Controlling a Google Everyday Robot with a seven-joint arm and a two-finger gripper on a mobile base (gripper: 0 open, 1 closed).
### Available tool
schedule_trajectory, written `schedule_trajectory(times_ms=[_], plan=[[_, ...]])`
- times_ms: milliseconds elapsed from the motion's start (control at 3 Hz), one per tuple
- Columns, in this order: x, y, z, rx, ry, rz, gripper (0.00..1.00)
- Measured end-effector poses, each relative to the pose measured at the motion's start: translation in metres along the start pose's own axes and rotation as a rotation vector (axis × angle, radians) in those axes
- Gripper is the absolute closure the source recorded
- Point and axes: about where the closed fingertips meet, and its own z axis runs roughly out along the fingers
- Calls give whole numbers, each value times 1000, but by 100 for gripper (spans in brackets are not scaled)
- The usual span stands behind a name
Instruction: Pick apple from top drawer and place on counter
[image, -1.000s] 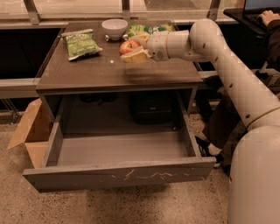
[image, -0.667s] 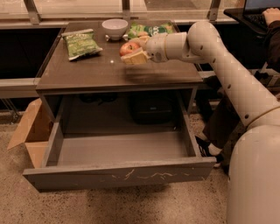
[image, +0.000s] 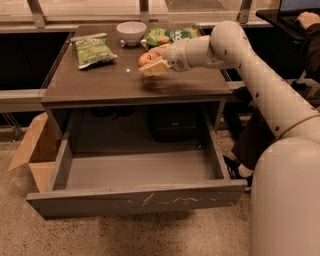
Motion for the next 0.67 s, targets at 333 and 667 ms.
schedule_trajectory(times_ms=[333, 667], plan=[[7, -1, 2, -7, 40, 13, 100], [10, -2, 2, -8, 57, 17, 100]])
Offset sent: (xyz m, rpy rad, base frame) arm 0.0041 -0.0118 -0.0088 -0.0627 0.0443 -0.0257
